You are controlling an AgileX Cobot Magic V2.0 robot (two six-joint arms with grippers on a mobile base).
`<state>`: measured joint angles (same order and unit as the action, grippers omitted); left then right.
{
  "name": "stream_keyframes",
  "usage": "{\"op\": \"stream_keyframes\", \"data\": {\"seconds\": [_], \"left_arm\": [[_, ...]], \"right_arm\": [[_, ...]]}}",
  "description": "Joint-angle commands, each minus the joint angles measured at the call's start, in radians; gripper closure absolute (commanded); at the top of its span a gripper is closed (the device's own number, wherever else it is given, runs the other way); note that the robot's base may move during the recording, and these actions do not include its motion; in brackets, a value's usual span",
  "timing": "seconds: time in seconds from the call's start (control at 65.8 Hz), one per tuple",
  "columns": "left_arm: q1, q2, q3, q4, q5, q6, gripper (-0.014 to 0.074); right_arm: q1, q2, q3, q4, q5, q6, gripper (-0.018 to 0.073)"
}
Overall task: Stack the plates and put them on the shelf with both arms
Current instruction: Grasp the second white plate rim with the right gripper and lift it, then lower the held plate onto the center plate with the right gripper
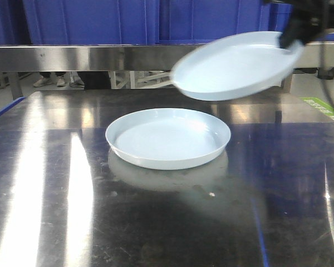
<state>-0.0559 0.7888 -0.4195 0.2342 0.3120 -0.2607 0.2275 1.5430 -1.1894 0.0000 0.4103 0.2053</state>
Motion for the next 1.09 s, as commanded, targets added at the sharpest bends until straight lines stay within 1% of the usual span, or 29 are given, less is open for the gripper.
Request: {"op": "stream_keyframes", "data": {"seconds": [0.0,0.106,0.228,0.35,0.41,0.441,0.487,0.517,0.532,0.563,0.578,0.593,0.654,0.669,1.079], "left_arm": [[0.001,-0.008,-0.028,0.003,-0.069,-0.005,0.0513],[0.001,-0.008,-0.028,0.003,-0.069,-0.005,0.0513],[0.001,-0.008,-0.028,0.003,-0.069,-0.005,0.0513],[0.001,-0.008,-0.028,0.003,-0.069,-0.005,0.0513],[0.001,-0.008,-0.028,0.003,-0.069,-0.005,0.0513],[0.001,-0.008,-0.028,0.003,-0.069,-0.005,0.0513],[0.001,-0.008,-0.028,0.003,-0.069,-0.005,0.0513],[0.001,-0.008,-0.028,0.003,-0.069,-0.005,0.0513],[0.001,-0.008,-0.028,0.003,-0.069,-0.005,0.0513],[0.001,-0.008,-0.028,0.003,-0.069,-0.005,0.0513],[0.001,-0.008,-0.028,0.003,-0.069,-0.005,0.0513],[0.001,-0.008,-0.028,0.003,-0.069,-0.005,0.0513],[0.001,-0.008,-0.028,0.003,-0.069,-0.005,0.0513],[0.001,-0.008,-0.028,0.003,-0.069,-0.005,0.0513],[0.001,-0.008,-0.028,0.003,-0.069,-0.005,0.0513]], "right_arm": [[0.076,-0.016,-0.041,-0.008,-0.112,-0.002,0.0512],[0.137,0.026,-0.041,-0.008,-0.120,-0.002,0.0512],[0.173,0.071,-0.041,-0.008,-0.115,-0.002,0.0512],[0.186,0.101,-0.041,-0.008,-0.113,-0.002,0.0512],[0.186,0.110,-0.041,-0.008,-0.107,-0.002,0.0494],[0.186,0.113,-0.041,-0.008,-0.103,-0.002,0.0470],[0.186,0.113,-0.041,-0.009,-0.101,-0.002,0.0412],[0.186,0.113,-0.041,-0.011,-0.098,-0.003,0.0346],[0.186,0.113,-0.041,-0.011,-0.097,-0.003,0.0331],[0.186,0.113,-0.041,-0.014,-0.094,-0.003,0.0257],[0.186,0.113,-0.041,-0.017,-0.093,-0.003,0.0242],[0.186,0.113,-0.041,-0.019,-0.091,-0.003,0.0199],[0.186,0.113,-0.041,-0.027,-0.077,-0.003,0.0108],[0.186,0.113,-0.041,-0.028,-0.073,-0.003,0.0098],[0.186,0.187,-0.041,-0.028,0.006,-0.003,0.0096]]}}
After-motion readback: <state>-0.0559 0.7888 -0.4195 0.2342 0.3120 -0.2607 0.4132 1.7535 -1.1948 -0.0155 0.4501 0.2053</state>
